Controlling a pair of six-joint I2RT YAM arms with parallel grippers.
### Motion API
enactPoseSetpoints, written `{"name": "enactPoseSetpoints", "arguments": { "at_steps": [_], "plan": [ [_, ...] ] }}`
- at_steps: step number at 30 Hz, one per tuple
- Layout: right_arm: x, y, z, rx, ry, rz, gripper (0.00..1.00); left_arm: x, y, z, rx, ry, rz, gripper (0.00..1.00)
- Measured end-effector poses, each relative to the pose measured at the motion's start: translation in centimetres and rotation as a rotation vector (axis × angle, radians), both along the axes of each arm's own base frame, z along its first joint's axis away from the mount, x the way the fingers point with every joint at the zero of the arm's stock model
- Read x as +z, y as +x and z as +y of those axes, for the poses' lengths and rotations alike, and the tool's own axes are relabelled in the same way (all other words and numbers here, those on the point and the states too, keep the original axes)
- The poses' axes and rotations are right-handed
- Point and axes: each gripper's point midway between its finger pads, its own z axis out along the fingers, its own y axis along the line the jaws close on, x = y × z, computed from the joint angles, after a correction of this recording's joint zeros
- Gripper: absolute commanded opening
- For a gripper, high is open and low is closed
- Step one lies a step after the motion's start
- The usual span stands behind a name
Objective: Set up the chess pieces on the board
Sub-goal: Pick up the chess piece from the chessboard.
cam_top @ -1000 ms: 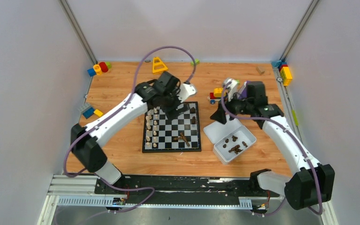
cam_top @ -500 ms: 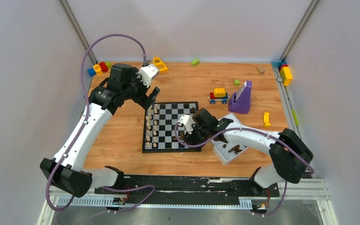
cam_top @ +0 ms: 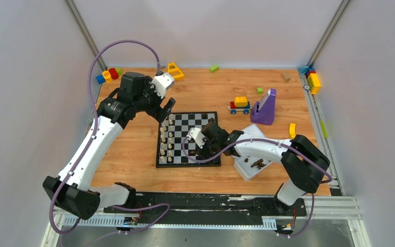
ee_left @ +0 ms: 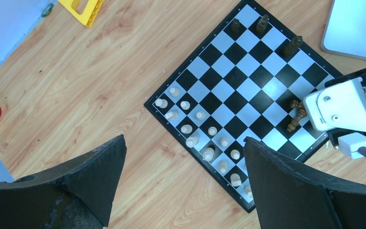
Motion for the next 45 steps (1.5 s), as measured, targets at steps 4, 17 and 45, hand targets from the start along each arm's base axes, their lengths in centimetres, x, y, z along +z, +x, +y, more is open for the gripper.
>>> {"name": "enactPoseSetpoints", "arguments": {
  "at_steps": [4,17,45],
  "plan": [
    [-0.2,0.3,0.1,-0.002,-0.012,-0.009,0.2,-0.1,0.0,-0.1,-0.002,-0.002,-0.002,1.0],
    [5.0,2.7,-2.0,-0.006,0.065,-0.091,0.0,-3.3,-1.5,-1.6,-0.109,-0.038,0.064,0.98],
    [9.5,1.8,-2.1,0.049,0.319,0.042,0.0,-10.0,-5.1,-12.2,-0.812,-0.308,0.05,0.74]
  ]
}}
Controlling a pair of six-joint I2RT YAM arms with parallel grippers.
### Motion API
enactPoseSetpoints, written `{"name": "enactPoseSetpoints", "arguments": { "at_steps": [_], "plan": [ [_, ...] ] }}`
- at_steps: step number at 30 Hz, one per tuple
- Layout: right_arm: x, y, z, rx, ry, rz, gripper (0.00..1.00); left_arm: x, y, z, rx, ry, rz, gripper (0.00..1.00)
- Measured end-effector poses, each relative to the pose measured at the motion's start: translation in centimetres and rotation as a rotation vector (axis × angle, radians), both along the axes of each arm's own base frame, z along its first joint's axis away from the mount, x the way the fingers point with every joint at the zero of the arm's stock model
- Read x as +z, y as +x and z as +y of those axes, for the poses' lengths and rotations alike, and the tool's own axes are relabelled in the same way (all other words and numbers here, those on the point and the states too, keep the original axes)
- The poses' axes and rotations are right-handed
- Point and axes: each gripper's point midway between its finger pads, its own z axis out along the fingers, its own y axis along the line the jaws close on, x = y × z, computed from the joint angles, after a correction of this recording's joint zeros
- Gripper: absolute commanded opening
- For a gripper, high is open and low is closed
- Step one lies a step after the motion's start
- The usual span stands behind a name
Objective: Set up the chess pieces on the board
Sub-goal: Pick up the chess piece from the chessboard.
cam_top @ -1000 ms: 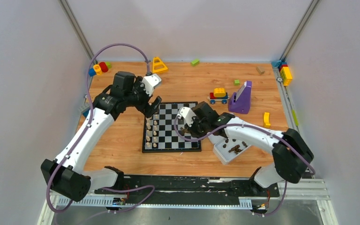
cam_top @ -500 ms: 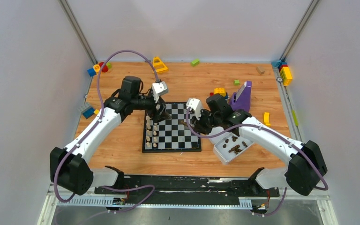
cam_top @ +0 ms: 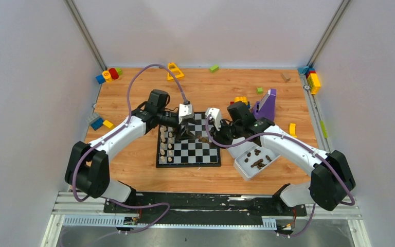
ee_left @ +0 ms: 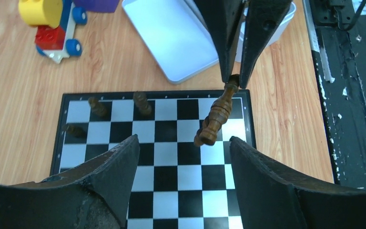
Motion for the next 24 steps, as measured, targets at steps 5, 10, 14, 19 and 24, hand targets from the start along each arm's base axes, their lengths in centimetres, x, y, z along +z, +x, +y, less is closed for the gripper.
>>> {"name": "enactPoseSetpoints", "arguments": {
  "at_steps": [5,10,14,19,24],
  "plan": [
    [0.2,-0.2,0.1,0.011,0.018,0.016,0.0,-1.2,-0.8,-1.2,-0.091,-0.006,-0.03,0.61],
    [0.3,-0.2,0.1,0.013,0.028,0.024,0.0,-2.3,-1.3,-1.5,-0.134,0.001,-0.021,0.53],
    [0.3,-0.1,0.0,0.01,0.031,0.028,0.0,-2.7,-1.7,-1.5,-0.15,0.01,-0.014,0.44],
    [0.4,-0.1,0.0,0.009,0.036,0.032,0.0,-2.7,-1.9,-1.5,-0.162,0.016,-0.009,0.3],
    [0.2,0.0,0.0,0.007,0.035,0.035,0.0,-2.4,-1.8,-1.6,-0.165,0.017,-0.008,0.14]
  ]
}}
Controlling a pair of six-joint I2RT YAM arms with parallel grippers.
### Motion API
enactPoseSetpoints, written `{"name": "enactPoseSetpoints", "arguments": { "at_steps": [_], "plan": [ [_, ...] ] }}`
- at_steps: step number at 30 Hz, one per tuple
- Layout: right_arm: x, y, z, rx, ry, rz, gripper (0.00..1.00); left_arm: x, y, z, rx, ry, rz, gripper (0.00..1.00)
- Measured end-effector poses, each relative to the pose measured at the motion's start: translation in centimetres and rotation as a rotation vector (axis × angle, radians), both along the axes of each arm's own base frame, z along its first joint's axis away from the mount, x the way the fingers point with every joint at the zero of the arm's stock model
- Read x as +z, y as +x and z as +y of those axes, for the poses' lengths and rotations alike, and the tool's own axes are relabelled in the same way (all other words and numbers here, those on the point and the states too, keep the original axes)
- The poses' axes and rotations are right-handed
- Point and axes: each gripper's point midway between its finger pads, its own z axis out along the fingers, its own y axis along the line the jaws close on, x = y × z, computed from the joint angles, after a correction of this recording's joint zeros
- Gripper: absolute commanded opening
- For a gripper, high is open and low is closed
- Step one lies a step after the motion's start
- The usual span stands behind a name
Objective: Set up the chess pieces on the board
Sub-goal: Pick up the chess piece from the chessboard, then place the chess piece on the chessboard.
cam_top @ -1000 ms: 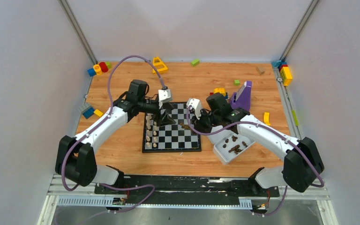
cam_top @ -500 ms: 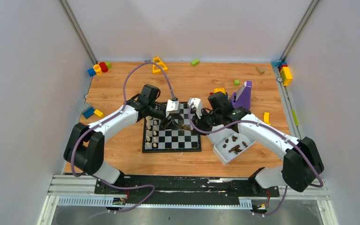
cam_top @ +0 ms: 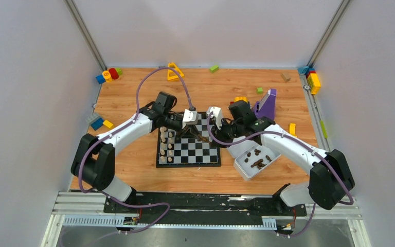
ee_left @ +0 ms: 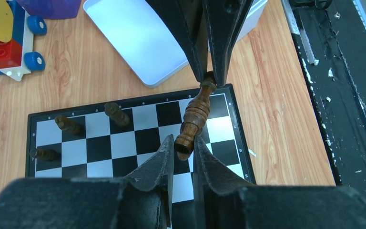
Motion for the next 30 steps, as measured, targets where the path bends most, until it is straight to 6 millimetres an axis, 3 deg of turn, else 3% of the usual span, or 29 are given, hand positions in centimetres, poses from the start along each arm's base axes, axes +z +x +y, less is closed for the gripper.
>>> {"name": "enactPoseSetpoints", "arguments": {
  "at_steps": [5,9,19,30],
  "plan": [
    [-0.5,0.3,0.0,-0.01,-0.006,0.011,0.0,0.2,0.1,0.2,0.002,0.02,-0.006,0.03],
    [-1.4,0.8,-0.2,-0.029,-0.026,0.029,0.0,-0.4,0.4,0.8,0.022,0.07,-0.021,0.0],
    [-3.2,1.5,-1.1,-0.077,-0.074,0.073,0.0,-1.6,1.7,2.5,0.106,0.181,-0.098,0.0],
    [-4.1,1.4,-2.1,-0.11,-0.135,0.106,0.0,-4.6,2.2,4.1,0.181,0.341,-0.188,0.06]
  ]
}}
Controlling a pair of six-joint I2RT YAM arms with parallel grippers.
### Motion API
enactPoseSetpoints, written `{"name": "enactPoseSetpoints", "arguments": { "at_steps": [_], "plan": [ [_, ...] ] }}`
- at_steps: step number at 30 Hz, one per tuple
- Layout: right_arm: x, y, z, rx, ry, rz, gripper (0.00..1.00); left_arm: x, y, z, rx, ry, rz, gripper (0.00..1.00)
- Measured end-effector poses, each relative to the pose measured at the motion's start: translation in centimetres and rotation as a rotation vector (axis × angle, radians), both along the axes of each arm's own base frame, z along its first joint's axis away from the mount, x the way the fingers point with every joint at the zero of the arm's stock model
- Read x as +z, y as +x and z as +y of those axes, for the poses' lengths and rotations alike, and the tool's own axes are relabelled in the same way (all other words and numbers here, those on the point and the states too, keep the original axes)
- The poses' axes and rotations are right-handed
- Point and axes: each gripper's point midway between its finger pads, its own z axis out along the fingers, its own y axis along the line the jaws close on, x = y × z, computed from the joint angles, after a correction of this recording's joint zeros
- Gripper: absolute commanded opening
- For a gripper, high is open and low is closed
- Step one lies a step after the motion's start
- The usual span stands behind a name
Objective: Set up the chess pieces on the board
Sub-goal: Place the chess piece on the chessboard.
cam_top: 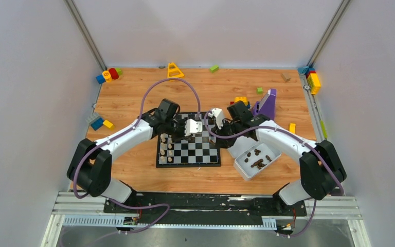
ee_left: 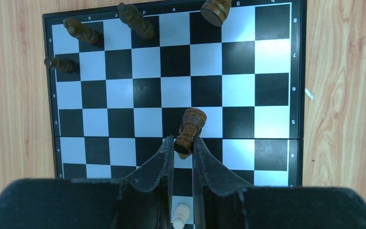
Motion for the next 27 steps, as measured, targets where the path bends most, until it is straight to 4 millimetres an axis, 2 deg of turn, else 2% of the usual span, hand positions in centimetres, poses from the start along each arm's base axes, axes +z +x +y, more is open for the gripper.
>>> {"name": "enactPoseSetpoints", "arguments": {
  "at_steps": [4,14,22,27],
  "plan": [
    [0.0,0.4,-0.5,-0.021,-0.011,-0.005,0.0,-0.6,0.2,-0.4,0.002,0.045,-0.034,0.07],
    [0.4,1.8,-2.5,-0.1,-0.014,-0.013,0.0,-3.8,0.3,-1.1,0.014,0.234,-0.079,0.1],
    [0.5,2.4,-3.3,-0.139,-0.012,-0.004,0.0,-4.7,0.4,-2.2,0.004,0.377,-0.143,0.12],
    [0.5,3.0,-4.1,-0.171,-0.011,-0.001,0.0,-4.8,0.3,-3.7,-0.013,0.446,-0.165,0.12]
  ]
}}
